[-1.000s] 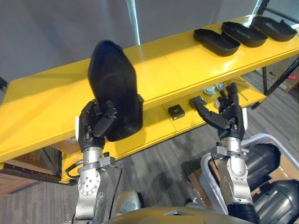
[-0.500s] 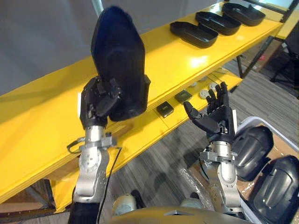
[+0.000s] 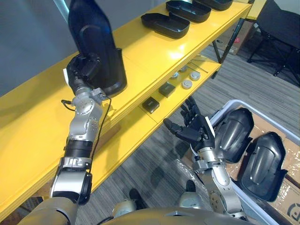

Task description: Walk over and take three plastic housings, then place them on the shelf

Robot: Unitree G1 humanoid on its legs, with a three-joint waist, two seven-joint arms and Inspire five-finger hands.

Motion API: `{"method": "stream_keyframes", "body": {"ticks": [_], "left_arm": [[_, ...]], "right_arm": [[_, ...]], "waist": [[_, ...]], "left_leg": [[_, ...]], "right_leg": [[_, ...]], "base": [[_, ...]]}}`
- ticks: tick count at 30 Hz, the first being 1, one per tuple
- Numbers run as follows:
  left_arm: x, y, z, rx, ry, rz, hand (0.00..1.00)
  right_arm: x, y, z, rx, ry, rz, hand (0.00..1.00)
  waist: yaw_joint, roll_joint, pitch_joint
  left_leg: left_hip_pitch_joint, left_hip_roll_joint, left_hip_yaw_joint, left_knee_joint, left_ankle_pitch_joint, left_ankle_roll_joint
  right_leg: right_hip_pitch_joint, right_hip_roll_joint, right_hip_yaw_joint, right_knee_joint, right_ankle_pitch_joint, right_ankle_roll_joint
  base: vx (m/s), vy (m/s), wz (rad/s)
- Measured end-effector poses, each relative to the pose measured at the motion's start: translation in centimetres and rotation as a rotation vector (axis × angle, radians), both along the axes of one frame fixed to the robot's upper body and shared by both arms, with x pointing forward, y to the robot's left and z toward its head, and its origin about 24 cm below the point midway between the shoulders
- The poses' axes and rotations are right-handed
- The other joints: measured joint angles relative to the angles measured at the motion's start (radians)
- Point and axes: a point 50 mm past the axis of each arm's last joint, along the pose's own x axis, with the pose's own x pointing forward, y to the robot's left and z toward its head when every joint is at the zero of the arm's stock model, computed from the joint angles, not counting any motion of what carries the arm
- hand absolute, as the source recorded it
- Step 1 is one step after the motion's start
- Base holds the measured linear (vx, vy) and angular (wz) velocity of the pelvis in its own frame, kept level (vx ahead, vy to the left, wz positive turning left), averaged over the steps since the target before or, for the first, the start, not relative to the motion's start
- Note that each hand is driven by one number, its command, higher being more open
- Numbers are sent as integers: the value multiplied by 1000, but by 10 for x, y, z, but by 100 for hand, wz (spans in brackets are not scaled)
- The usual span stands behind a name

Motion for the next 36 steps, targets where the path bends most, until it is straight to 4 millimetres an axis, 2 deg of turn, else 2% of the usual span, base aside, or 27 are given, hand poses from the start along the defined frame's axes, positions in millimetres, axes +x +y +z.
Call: {"method": "stream_keyframes", "body": {"ticks": [3, 5, 7, 8, 18, 19, 26, 30, 33, 36], "left_arm": [[8, 1, 10, -50, 7, 39, 0], [11, 1, 20, -71, -16, 62, 0], [15, 1, 37, -133, -67, 67, 0], [15, 1, 40, -151, -75, 68, 0], [15, 7, 38, -266, -65, 124, 0], [15, 7, 43, -268, -87, 130, 100], [16, 6, 54, -278, -88, 178, 100], [16, 9, 71, -246, -124, 221, 100], [15, 11, 76, -235, -129, 234, 100], [15, 11, 79, -235, -125, 247, 100]], "right_arm": [[-3, 9, -1, 6, 20, 42, 100], [-3, 15, 6, 16, -3, 65, 100], [-2, 21, 15, 26, -35, 90, 100], [-2, 23, 15, 27, -36, 95, 100], [-5, 36, 16, 37, -14, 133, 100], [-5, 38, 19, 44, -25, 132, 100], [-8, 42, 18, 61, -1, 122, 100], [-9, 40, 15, 142, 43, 91, 100], [-13, 37, 11, 145, 68, 74, 100], [-15, 37, 9, 147, 77, 73, 100]], "waist": [[-3, 0, 8], [-8, 0, 21], [-17, -7, 52], [-21, -9, 60], [-29, 6, 137], [-27, 6, 153], [-29, 9, 171], [-28, 14, 207], [-29, 28, 222], [-29, 28, 224]], "left_leg": [[-3, 0, 0, -36, 28, -3], [-18, -2, 2, -57, 43, -1], [-40, -5, 1, -76, 70, 4], [-40, -6, 0, -82, 76, 5], [-27, -18, -1, -133, 106, 10], [-27, -18, -1, -138, 110, 11], [-22, -22, 3, -171, 132, 12], [-24, -23, 11, -205, 157, 13], [-21, -23, 14, -224, 171, 13], [-24, -19, 16, -225, 174, 12]], "right_leg": [[-24, 8, 2, 3, -2, -3], [-50, 9, 8, 14, -7, -11], [-87, 10, 11, 31, -2, -4], [-90, 10, 11, 35, -2, -4], [-103, 10, 11, 49, -4, -8], [-105, 10, 11, 53, -5, -9], [-125, 12, 20, 69, -9, -14], [-156, 17, 31, 89, -11, -17], [-163, 21, 34, 92, -11, -17], [-174, 24, 36, 105, -13, -20]], "base": [[-87, -43, -1], [-91, -26, 0], [-68, -13, 3], [-62, -2, 3], [-8, 1, 1], [-31, 7, 2], [-17, 5, -1], [-10, 1, -3], [-4, 0, -2], [0, 0, 0]]}}
